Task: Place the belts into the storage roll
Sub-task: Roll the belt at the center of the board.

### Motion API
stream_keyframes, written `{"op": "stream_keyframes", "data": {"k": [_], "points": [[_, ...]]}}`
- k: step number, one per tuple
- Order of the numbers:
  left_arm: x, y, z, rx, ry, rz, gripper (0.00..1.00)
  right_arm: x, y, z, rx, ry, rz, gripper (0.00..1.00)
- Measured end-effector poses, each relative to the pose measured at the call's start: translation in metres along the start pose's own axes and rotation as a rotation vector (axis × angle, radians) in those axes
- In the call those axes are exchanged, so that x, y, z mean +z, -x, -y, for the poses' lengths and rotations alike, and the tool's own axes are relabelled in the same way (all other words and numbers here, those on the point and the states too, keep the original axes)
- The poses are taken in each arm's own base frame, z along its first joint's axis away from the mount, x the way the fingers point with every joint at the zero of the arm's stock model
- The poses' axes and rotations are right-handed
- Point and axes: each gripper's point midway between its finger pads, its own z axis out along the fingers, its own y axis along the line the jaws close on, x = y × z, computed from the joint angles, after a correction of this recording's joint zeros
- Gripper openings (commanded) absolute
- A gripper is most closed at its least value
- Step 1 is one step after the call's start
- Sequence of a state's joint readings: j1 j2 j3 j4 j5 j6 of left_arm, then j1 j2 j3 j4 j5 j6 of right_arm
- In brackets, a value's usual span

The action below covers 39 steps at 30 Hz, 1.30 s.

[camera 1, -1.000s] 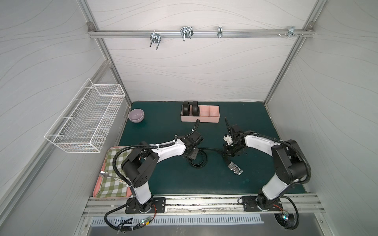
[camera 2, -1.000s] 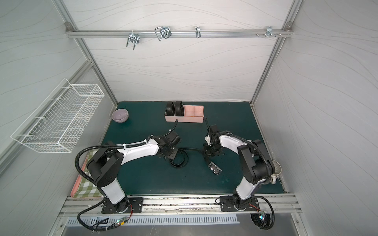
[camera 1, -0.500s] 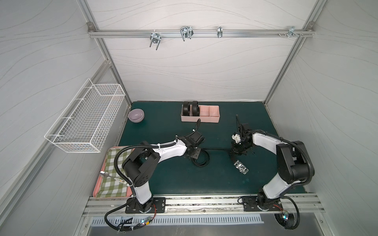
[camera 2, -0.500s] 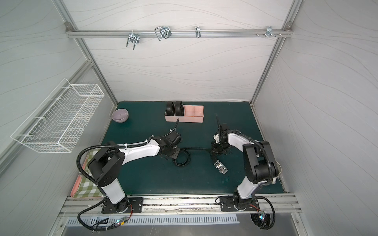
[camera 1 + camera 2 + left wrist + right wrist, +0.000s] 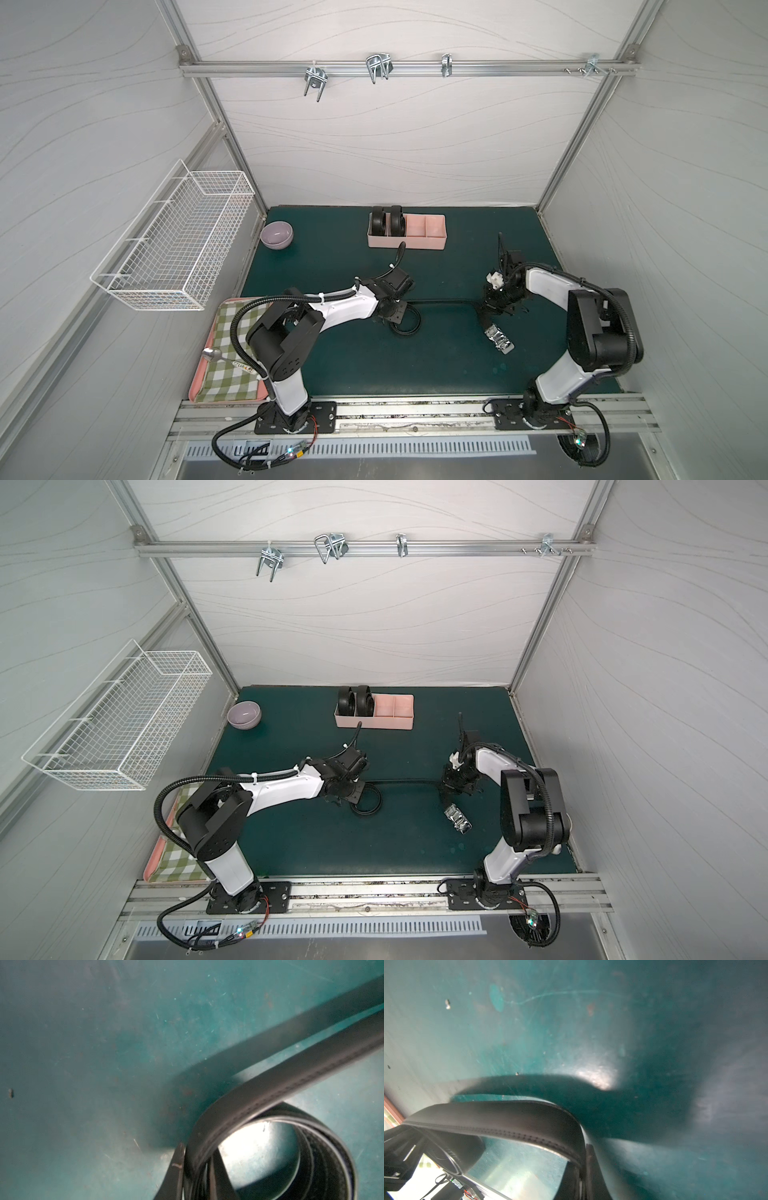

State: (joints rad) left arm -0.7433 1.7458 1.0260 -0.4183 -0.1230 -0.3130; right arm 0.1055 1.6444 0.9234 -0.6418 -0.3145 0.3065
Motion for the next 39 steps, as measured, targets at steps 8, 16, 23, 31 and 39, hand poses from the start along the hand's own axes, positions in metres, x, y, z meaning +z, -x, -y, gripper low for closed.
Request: {"op": "stream_keyframes", "data": {"k": [8,16,23,31,39], "points": [[0.011,0.036,-0.022,-0.094,0.058,-0.027,0.00,0.002,-0.032,-0.026,-0.107,-0.044,-0.004,0.00],[0.026,0.079,-0.039,-0.166,0.103,-0.067,0.00,0.017,-0.110,-0.089,-0.267,-0.005,-0.029,0.00],[0.026,0.079,-0.040,-0.187,0.102,-0.094,0.00,0.030,-0.156,-0.199,-0.372,0.177,-0.025,0.19],[0.027,0.077,-0.040,-0.243,0.070,-0.087,0.00,0.015,-0.151,-0.238,-0.308,0.393,-0.051,0.49],[0.026,0.076,-0.032,-0.230,0.067,-0.083,0.00,-0.034,-0.076,-0.146,-0.134,0.365,0.127,0.79]]}}
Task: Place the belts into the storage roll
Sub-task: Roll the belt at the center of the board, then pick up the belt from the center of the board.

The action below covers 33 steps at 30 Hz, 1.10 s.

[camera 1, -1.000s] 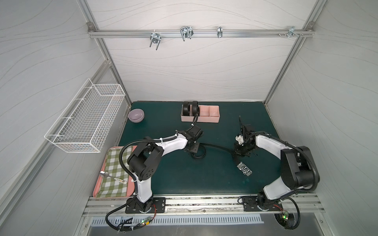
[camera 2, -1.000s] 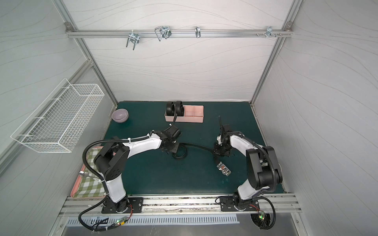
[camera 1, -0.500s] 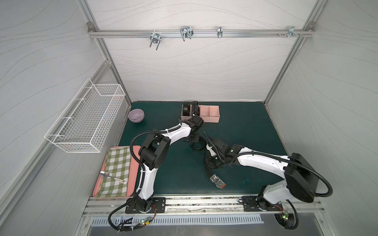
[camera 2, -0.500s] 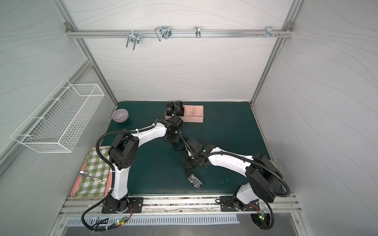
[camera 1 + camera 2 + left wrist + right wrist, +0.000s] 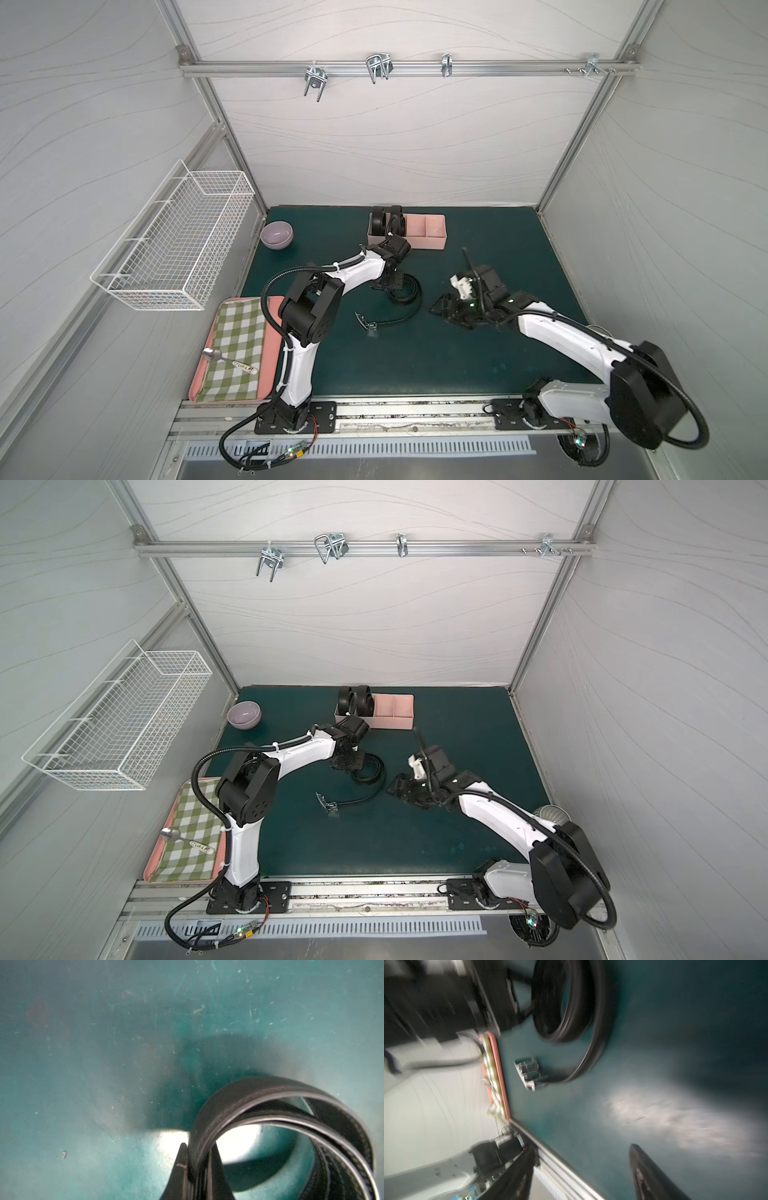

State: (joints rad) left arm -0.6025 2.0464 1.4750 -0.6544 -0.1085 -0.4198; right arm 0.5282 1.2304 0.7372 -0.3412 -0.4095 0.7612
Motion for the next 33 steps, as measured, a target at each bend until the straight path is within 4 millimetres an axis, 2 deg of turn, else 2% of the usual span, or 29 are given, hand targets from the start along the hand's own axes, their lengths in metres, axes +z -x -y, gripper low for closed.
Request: {"op": "stream_keyframes", "data": {"k": [2,4,10,14,18,22,28,33], "points": [[-0.001,-0.002,0.004,0.017,0.019,0.012,0.00,-0.012,0.023,0.014,0.003,-0.021,0.030,0.79],[-0.001,-0.004,0.007,0.028,0.043,0.023,0.00,-0.014,0.038,0.024,-0.004,-0.039,0.026,0.79],[0.000,-0.006,0.009,0.036,0.110,0.056,0.00,0.012,0.059,0.032,-0.047,-0.038,-0.079,0.77],[0.000,-0.006,0.009,0.019,0.125,0.065,0.00,0.038,0.066,0.024,-0.077,-0.037,-0.135,0.76],[0.000,-0.006,0.009,-0.005,0.128,0.059,0.00,0.070,0.067,-0.001,-0.136,-0.032,-0.183,0.75],[0.001,-0.005,0.004,-0.042,0.116,0.047,0.00,0.100,0.072,-0.018,-0.171,-0.042,-0.207,0.75],[0.002,-0.004,0.002,-0.073,0.081,0.024,0.00,0.128,0.090,-0.014,-0.175,-0.106,-0.210,0.71],[0.002,-0.004,0.003,-0.082,0.065,0.015,0.00,0.134,0.093,-0.010,-0.171,-0.134,-0.210,0.64]]}}
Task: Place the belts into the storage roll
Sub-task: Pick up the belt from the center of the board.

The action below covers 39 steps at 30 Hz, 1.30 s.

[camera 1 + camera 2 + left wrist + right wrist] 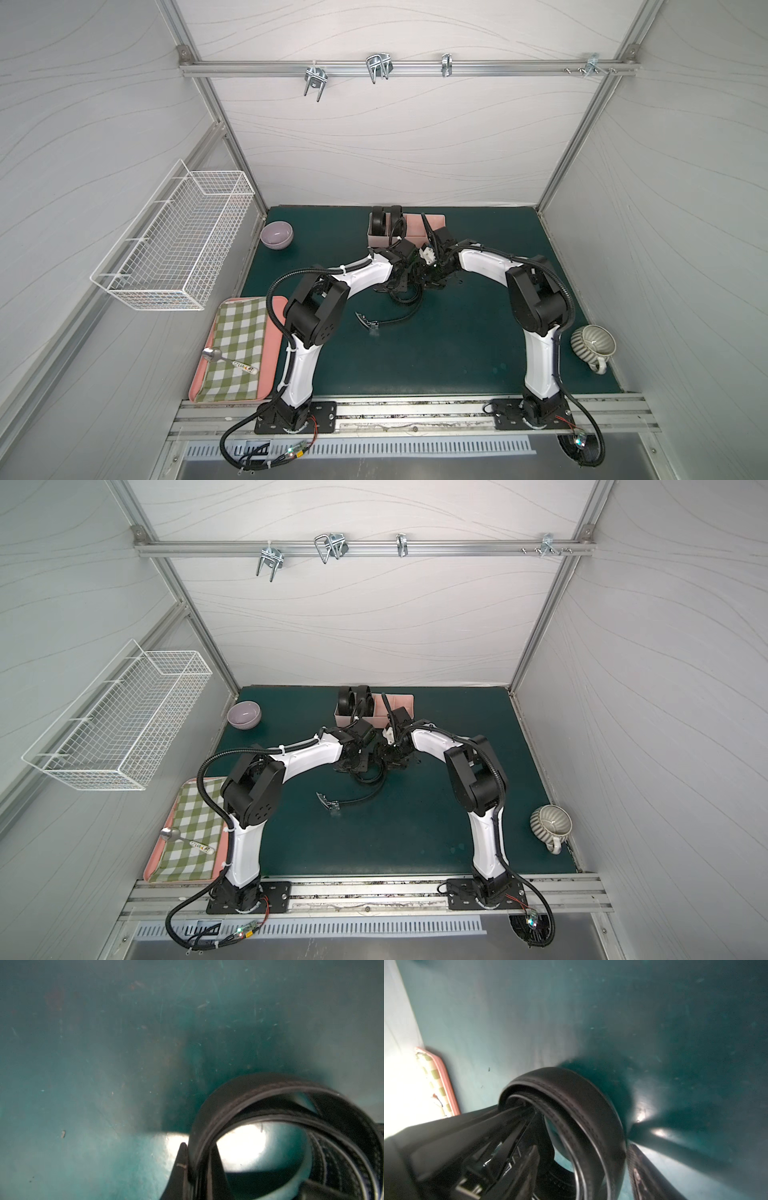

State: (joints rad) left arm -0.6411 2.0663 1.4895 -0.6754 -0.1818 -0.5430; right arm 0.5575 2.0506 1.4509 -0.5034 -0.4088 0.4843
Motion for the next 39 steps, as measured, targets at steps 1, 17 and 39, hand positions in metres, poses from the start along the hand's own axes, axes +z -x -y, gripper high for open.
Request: {"op": "stream_keyframes", "data": {"k": [1,17,39], "points": [[0.000,0.000,0.000,-0.002,-0.001,-0.001,0.00,0.000,-0.001,0.000,0.006,-0.002,-0.002,0.64],[0.000,-0.001,0.001,-0.006,0.004,-0.003,0.00,0.012,-0.040,-0.005,0.128,-0.021,-0.062,0.64],[0.005,-0.004,-0.001,0.020,0.073,0.048,0.00,0.016,-0.060,-0.008,0.251,-0.021,-0.096,0.50]]}}
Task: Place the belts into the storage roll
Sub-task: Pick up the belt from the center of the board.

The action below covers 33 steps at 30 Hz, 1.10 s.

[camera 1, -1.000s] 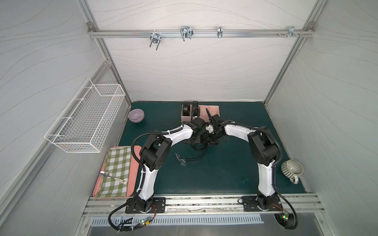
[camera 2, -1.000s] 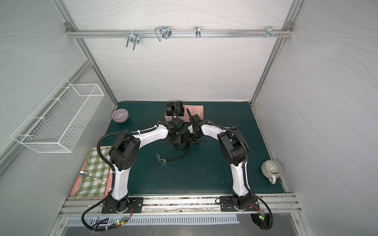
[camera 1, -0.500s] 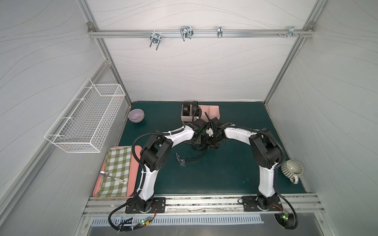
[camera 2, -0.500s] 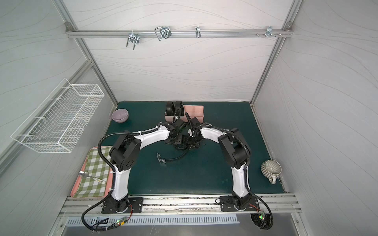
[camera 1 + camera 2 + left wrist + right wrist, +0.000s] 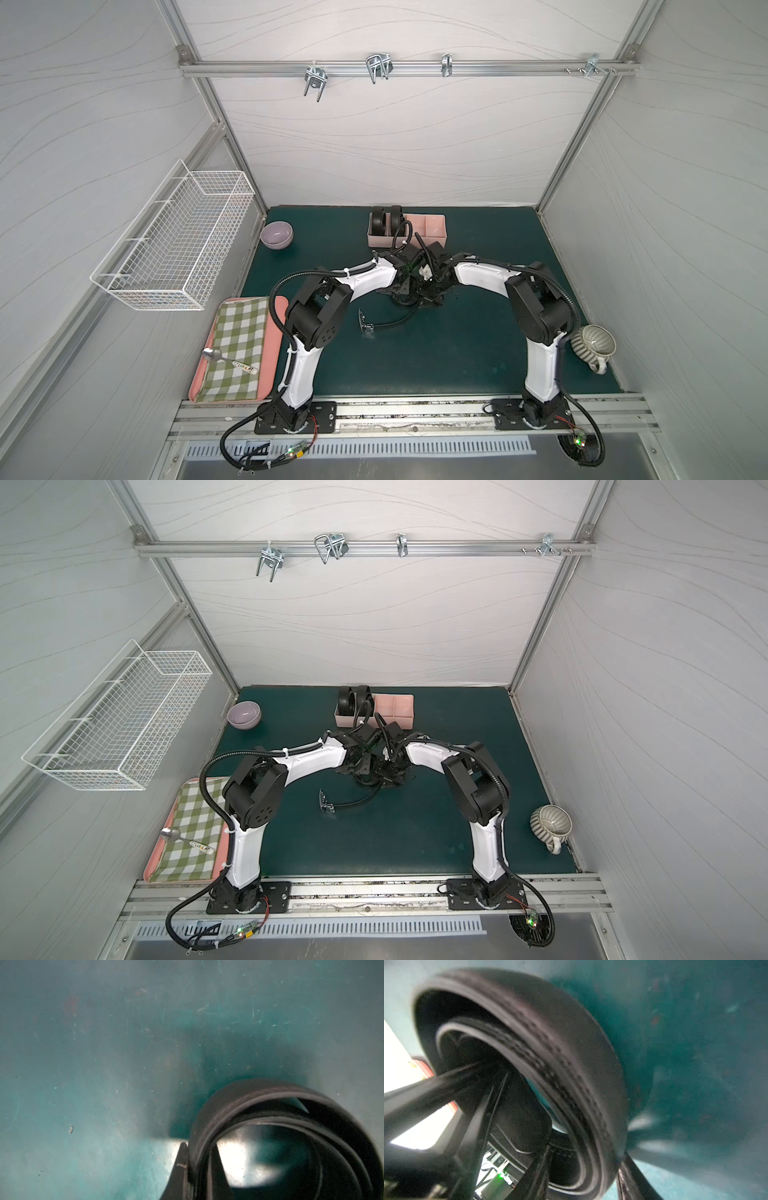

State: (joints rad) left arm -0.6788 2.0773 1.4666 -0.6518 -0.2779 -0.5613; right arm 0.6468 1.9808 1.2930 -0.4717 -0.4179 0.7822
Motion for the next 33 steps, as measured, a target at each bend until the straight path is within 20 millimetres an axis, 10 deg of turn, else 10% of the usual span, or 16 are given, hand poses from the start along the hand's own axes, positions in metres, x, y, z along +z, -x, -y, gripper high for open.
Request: {"op": "stream_keyframes", "data": {"k": [13,23,33], "points": [[-0.002,-0.001,0.000,-0.025,-0.026,0.013,0.02,0.005,0.000,-0.004,0.080,0.051,0.002,0.00],[-0.013,-0.031,-0.010,-0.020,-0.127,-0.021,0.98,0.004,-0.006,0.003,0.022,0.039,-0.009,0.00],[-0.130,-0.049,-0.039,-0.031,-0.318,0.234,0.99,-0.019,-0.009,0.034,-0.033,-0.044,-0.028,0.00]]}}
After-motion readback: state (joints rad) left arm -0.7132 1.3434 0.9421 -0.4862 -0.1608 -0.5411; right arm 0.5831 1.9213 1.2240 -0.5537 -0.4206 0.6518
